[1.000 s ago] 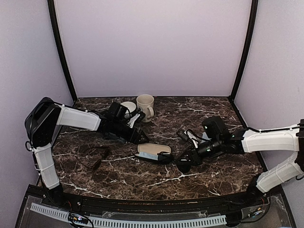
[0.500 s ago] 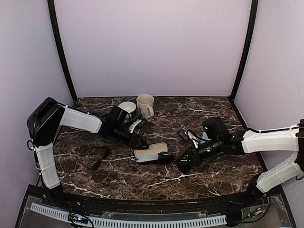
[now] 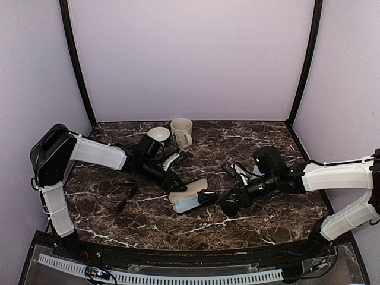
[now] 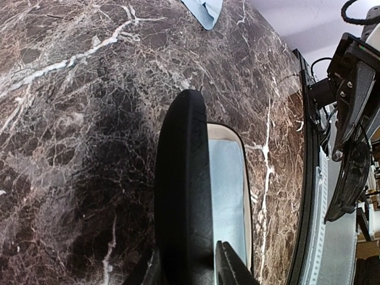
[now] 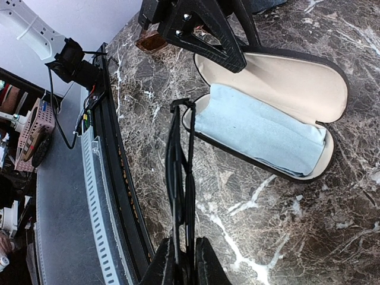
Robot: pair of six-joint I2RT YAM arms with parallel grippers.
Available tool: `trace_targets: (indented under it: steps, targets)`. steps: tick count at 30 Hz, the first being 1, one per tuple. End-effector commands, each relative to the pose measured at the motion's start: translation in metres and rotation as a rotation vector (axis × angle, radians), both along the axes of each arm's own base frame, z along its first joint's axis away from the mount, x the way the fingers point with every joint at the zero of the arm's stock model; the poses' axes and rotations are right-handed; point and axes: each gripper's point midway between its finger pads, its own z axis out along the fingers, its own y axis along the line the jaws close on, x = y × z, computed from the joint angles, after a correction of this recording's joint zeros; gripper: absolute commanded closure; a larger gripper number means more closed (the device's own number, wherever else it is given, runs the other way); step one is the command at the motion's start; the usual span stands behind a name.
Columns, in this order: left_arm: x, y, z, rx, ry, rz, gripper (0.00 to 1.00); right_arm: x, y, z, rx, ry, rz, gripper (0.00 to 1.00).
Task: Organize the sunglasses
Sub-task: Move the opened sunglasses case to the center of the board.
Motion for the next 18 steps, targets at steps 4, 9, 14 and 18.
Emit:
trace_targets:
  steps: [4, 9, 14, 18]
  targets:
    - [-0.010, -0.007, 0.021, 0.033, -0.122, -0.051, 0.72, 0.009, 0.003, 0.002, 0.013, -0.018, -0.017, 0.89]
    - [-0.019, -0.015, 0.019, 0.101, -0.218, -0.111, 0.75, 0.013, 0.005, 0.000, -0.022, -0.013, -0.015, 0.90]
    - [-0.027, -0.022, 0.025, 0.106, -0.297, -0.168, 0.75, 0.013, 0.007, -0.008, -0.059, 0.004, 0.011, 0.90]
    - [-0.032, -0.025, 0.029, 0.098, -0.336, -0.209, 0.75, 0.008, 0.009, -0.013, -0.059, 0.039, 0.047, 0.89]
